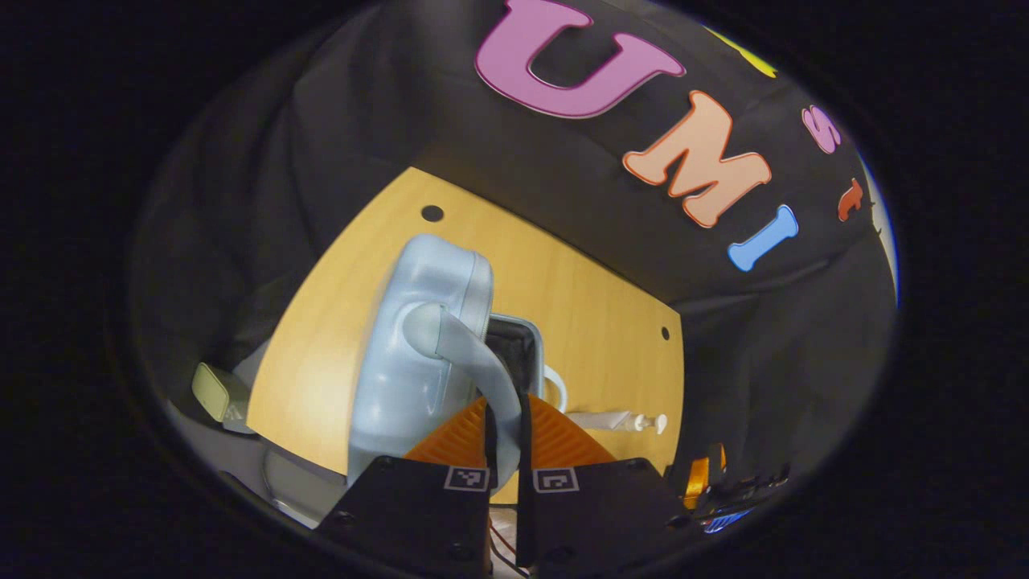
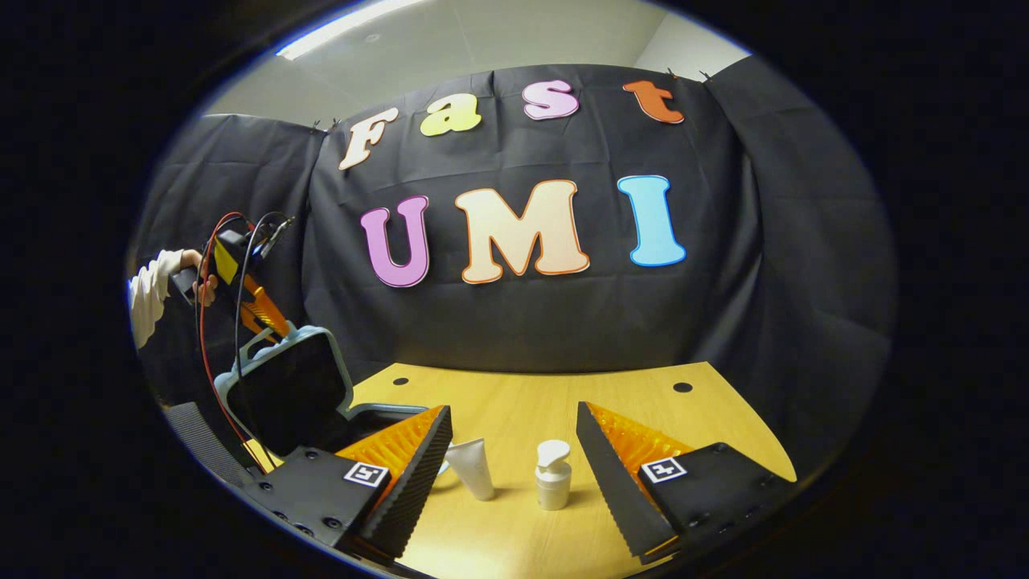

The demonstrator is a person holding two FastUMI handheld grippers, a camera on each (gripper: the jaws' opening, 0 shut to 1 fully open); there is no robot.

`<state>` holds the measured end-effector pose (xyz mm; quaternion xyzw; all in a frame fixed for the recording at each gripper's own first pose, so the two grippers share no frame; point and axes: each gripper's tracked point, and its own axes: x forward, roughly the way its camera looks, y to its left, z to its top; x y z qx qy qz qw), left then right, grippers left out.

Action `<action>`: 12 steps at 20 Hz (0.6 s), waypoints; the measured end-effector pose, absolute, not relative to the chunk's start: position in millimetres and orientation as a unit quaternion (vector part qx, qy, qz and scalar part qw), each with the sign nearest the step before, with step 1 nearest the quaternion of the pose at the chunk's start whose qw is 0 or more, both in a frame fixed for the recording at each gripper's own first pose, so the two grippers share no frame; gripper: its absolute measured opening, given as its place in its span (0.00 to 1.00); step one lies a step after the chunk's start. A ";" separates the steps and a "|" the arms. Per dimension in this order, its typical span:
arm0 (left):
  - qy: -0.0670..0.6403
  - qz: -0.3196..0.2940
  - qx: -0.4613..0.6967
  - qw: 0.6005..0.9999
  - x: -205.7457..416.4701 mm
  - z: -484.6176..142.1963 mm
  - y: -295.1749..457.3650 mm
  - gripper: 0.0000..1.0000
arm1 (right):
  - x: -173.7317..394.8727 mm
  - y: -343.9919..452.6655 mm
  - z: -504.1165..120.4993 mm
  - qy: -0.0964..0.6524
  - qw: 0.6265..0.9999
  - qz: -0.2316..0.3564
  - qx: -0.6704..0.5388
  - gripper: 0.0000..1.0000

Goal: First open the suitcase, pack the skin care products into it, and then close the suitcase.

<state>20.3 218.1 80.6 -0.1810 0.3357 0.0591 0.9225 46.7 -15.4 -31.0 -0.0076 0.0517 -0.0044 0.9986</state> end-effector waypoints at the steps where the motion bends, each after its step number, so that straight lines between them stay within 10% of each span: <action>1: 0.337 0.072 -0.170 0.923 12.7 78.8 239.2 0.05 | 47.6 -11.8 -30.6 0.051 0.999 -0.005 -0.004 0.98; 12: 0.338 0.226 -0.088 0.909 -39.0 -3.5 421.3 0.05 | 49.9 25.5 -31.6 0.046 0.999 -0.017 0.000 0.98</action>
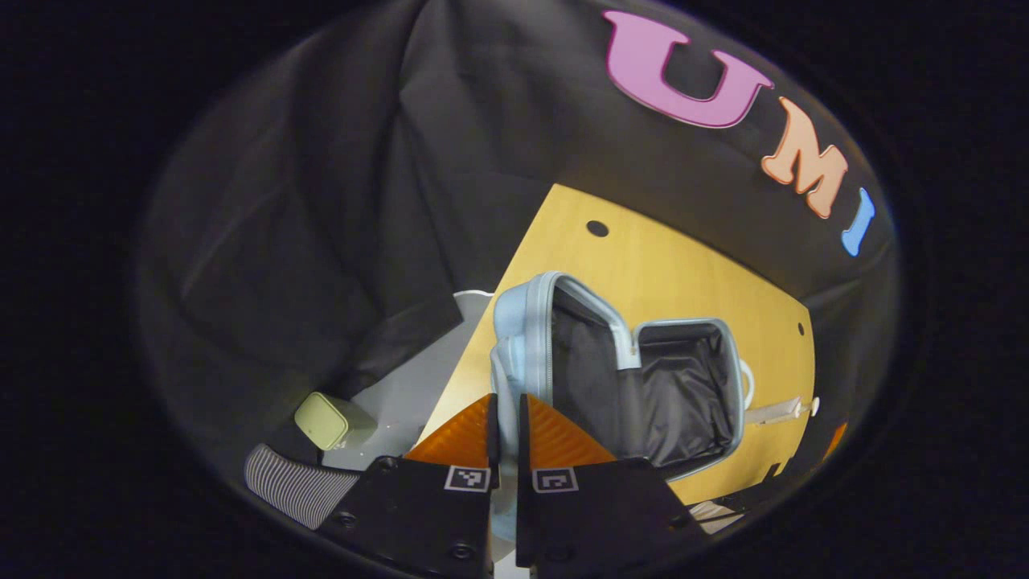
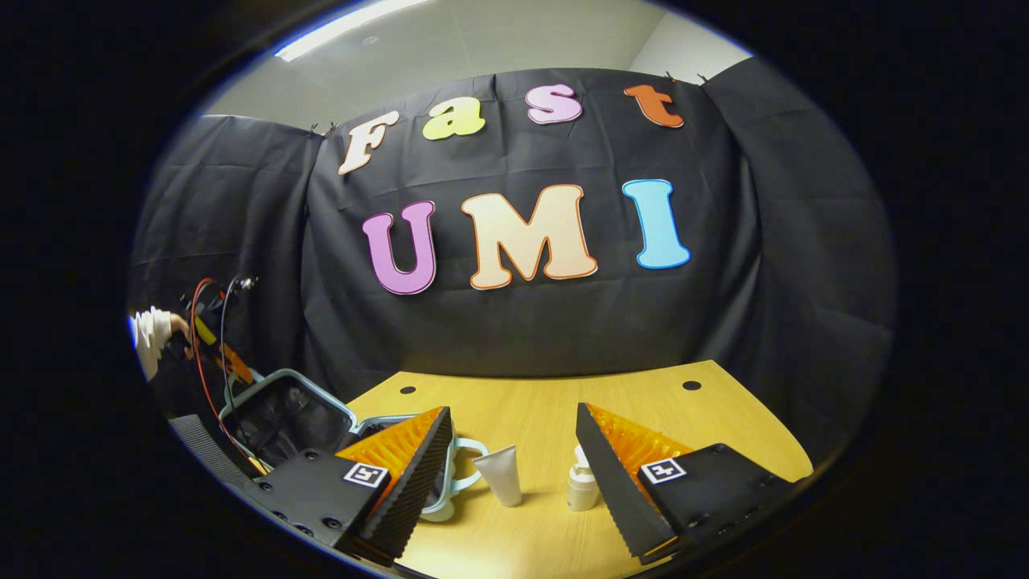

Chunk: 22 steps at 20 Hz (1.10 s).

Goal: First open the suitcase, pack the skin care products into it, and then close the suitcase.

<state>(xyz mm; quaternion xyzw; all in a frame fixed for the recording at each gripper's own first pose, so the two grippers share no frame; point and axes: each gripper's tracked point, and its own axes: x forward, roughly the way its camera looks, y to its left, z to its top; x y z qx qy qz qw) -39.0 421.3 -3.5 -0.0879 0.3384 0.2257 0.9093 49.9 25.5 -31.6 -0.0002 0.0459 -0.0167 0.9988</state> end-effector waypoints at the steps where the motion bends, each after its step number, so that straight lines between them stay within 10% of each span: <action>1: 0.341 0.233 -0.089 0.906 -41.4 -16.6 430.5 0.05 | 50.1 28.4 -32.4 0.048 0.999 -0.016 -0.002 0.98; 12: 0.283 0.211 -0.115 0.929 -33.1 -52.4 441.2 0.00 | 45.4 31.8 -35.1 0.055 0.998 -0.022 -0.024 0.98; 22: 0.125 -0.046 -0.051 0.990 54.7 18.3 134.2 0.09 | 59.0 -12.9 -71.3 0.089 0.994 -0.041 -0.039 0.98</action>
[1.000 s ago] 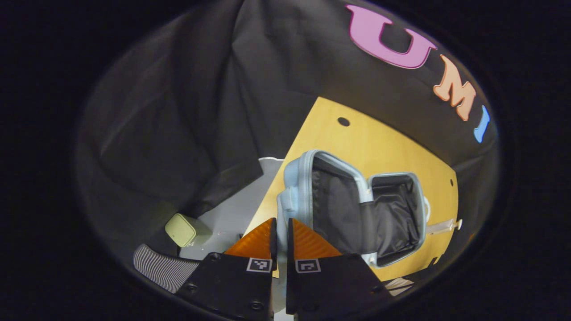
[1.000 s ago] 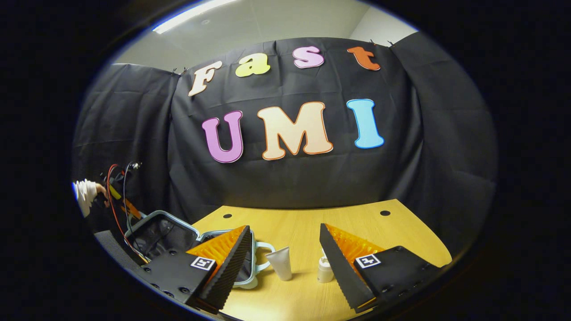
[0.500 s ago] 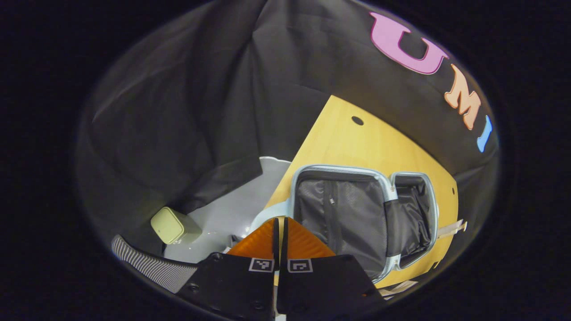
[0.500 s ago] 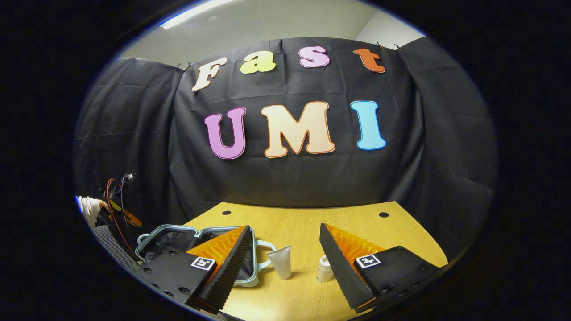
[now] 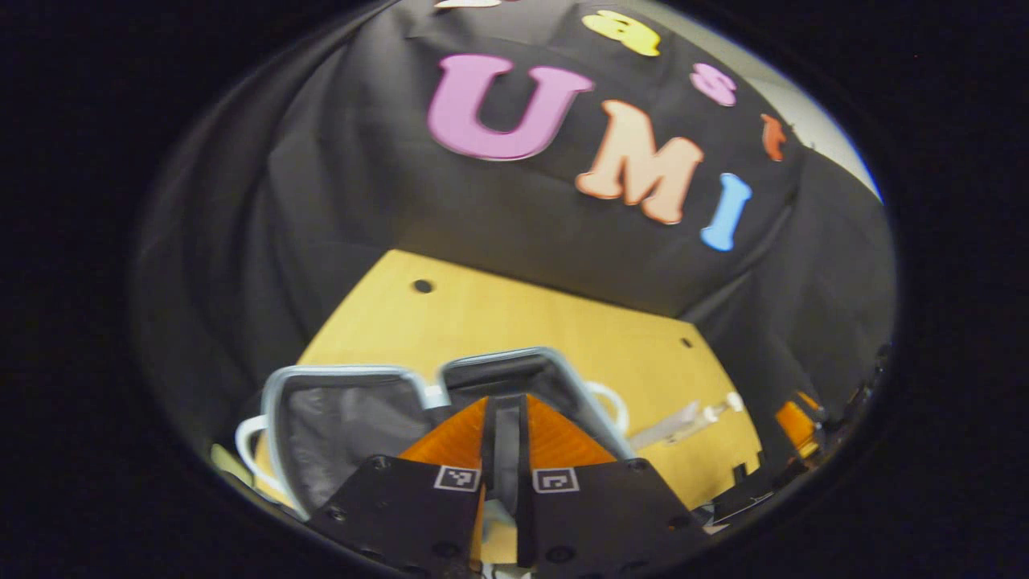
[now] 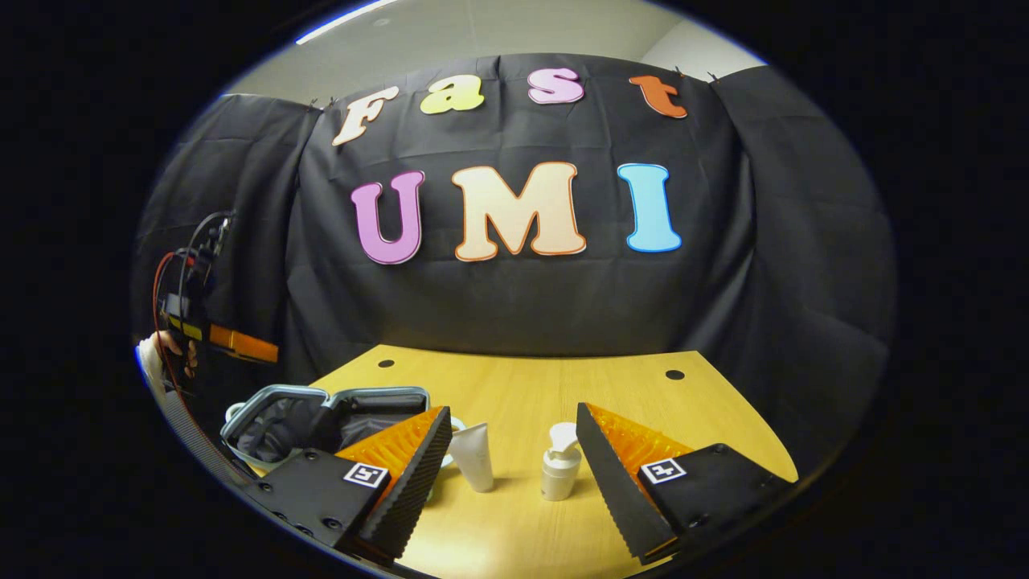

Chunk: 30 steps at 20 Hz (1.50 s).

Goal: First open the suitcase, pack the skin care products into it, and then close the suitcase.

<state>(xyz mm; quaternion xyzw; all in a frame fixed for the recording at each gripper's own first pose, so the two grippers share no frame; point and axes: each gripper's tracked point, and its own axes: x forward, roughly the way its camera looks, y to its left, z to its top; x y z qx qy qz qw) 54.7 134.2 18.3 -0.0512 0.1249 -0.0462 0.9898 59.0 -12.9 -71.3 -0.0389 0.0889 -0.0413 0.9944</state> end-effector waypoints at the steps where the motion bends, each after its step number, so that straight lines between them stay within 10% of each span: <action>1: 0.117 -0.070 -0.048 0.990 60.6 18.2 104.4 0.17 | 62.6 -18.2 -76.1 0.092 0.994 -0.041 -0.040 0.98; 5: 0.106 -0.120 -0.042 0.986 84.6 -2.3 29.2 0.74 | 77.7 -39.7 -100.0 0.112 0.992 -0.042 -0.031 0.98; 7: 0.110 -0.139 -0.047 0.983 93.8 -25.1 -4.0 0.86 | 85.7 -51.6 -113.8 0.122 0.991 -0.046 -0.025 0.98; 25: 0.209 -0.099 -0.028 0.973 175.9 -185.0 -68.1 0.82 | 119.0 -83.0 -228.4 0.202 0.979 -0.025 -0.001 0.98; 27: 0.208 -0.076 -0.015 0.975 180.8 -189.9 -60.2 0.56 | 125.1 -82.1 -233.7 0.207 0.978 -0.018 0.002 0.98; 30: 0.201 -0.083 -0.034 0.975 183.9 -184.7 -63.3 0.43 | 133.1 -83.3 -240.9 0.215 0.976 -0.014 0.010 0.98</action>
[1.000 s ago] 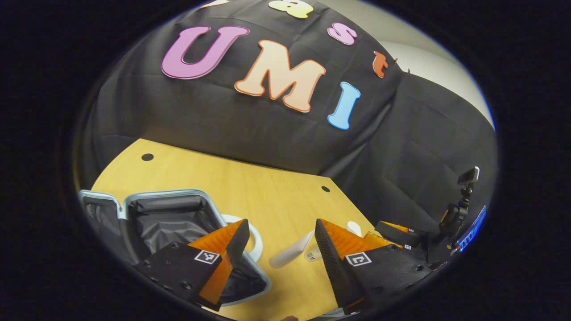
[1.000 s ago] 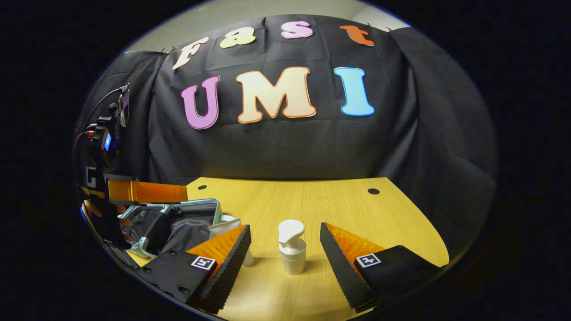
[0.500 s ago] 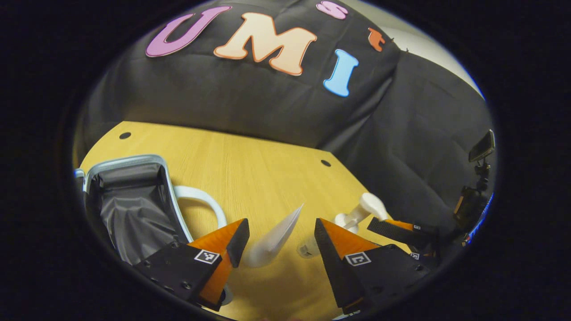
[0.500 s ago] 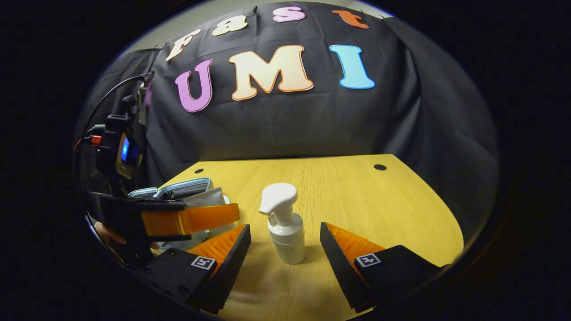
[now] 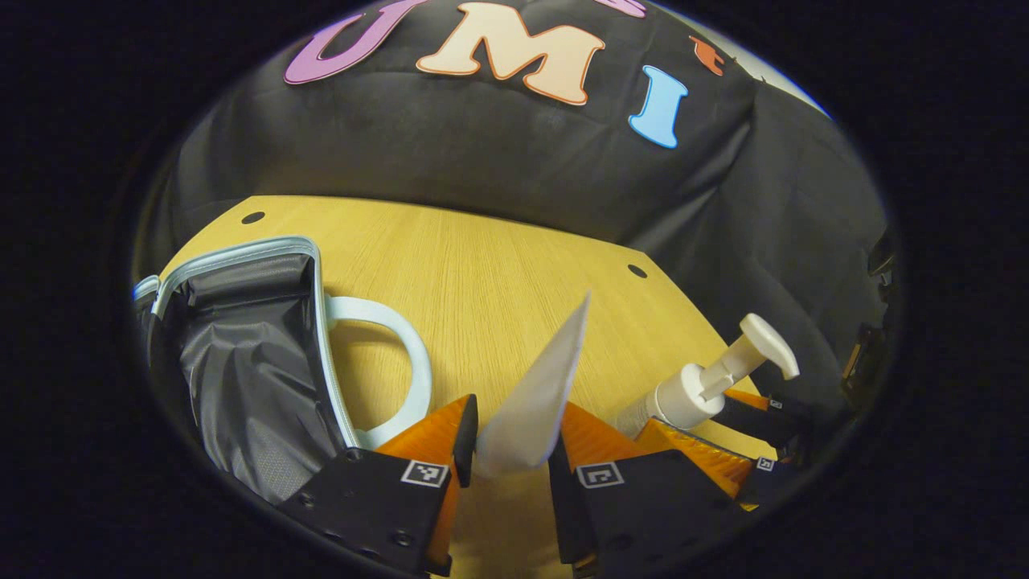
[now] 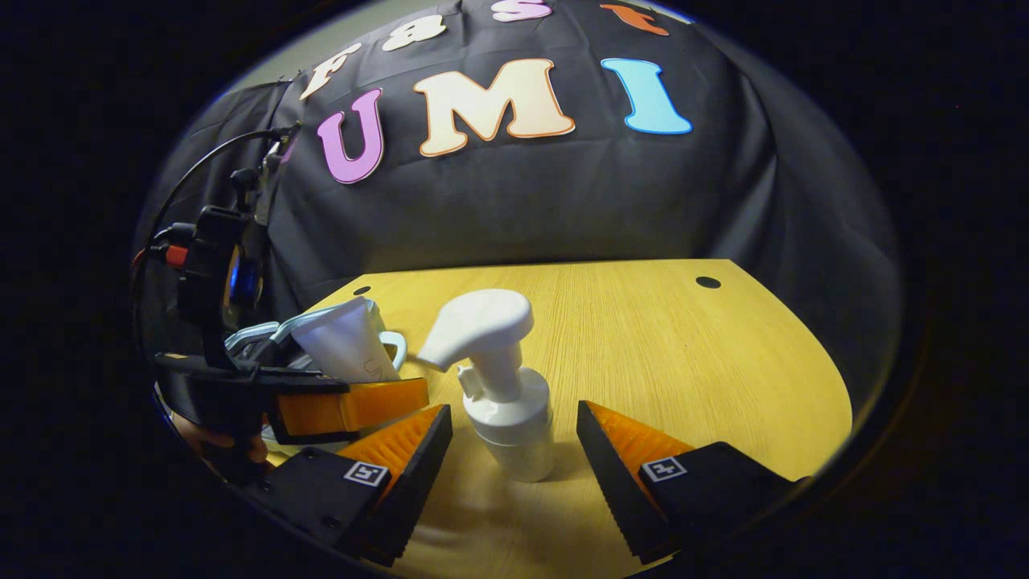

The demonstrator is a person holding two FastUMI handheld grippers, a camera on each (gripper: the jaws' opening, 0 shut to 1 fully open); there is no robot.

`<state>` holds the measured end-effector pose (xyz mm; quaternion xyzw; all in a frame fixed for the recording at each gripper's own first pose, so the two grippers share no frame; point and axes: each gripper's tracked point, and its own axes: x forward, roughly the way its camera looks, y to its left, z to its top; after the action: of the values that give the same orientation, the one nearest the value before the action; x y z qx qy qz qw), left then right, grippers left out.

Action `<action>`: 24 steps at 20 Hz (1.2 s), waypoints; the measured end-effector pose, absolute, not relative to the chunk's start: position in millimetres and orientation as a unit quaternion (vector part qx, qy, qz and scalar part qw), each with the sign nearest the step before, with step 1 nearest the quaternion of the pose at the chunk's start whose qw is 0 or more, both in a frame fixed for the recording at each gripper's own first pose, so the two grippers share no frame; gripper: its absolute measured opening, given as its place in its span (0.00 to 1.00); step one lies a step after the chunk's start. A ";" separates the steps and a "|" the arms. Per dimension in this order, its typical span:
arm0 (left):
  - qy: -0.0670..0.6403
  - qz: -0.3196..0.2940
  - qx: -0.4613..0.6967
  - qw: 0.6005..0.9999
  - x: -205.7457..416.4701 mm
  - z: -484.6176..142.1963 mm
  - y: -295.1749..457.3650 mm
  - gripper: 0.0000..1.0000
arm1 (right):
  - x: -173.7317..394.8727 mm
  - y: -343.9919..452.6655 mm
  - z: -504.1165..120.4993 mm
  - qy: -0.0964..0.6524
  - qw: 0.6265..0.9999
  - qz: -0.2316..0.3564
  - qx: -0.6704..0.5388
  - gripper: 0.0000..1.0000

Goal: First open the suitcase, pack the skin care products into it, and then close the suitcase.

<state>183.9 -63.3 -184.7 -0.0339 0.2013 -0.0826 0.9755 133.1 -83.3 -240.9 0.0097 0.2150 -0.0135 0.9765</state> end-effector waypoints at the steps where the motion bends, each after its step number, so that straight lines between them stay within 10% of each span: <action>1: 0.206 -0.087 -0.052 0.973 183.0 -182.8 -65.9 0.35 | 135.7 -83.0 -244.2 0.218 0.976 -0.013 0.012 0.98; 6: 0.196 -0.099 -0.085 0.972 171.6 -140.0 -59.5 0.33 | 147.6 -83.8 -253.9 0.222 0.975 -0.018 0.013 0.95; 9: 0.187 -0.102 -0.093 0.973 155.0 -107.0 -42.4 0.32 | 149.4 -80.2 -258.5 0.235 0.972 -0.021 0.011 0.67; 12: 0.194 -0.081 -0.079 0.974 138.0 -88.1 3.2 0.32 | 147.4 -54.6 -237.7 0.236 0.972 0.004 0.020 0.60; 24: 0.418 -0.014 -0.045 0.907 70.3 -183.8 155.0 0.29 | 141.9 154.4 -201.3 0.293 0.940 0.172 0.016 0.62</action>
<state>70.3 155.0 -183.8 -0.0453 0.4182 -0.0140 0.9071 141.9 154.4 -201.3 0.0165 0.2931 0.1721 0.9403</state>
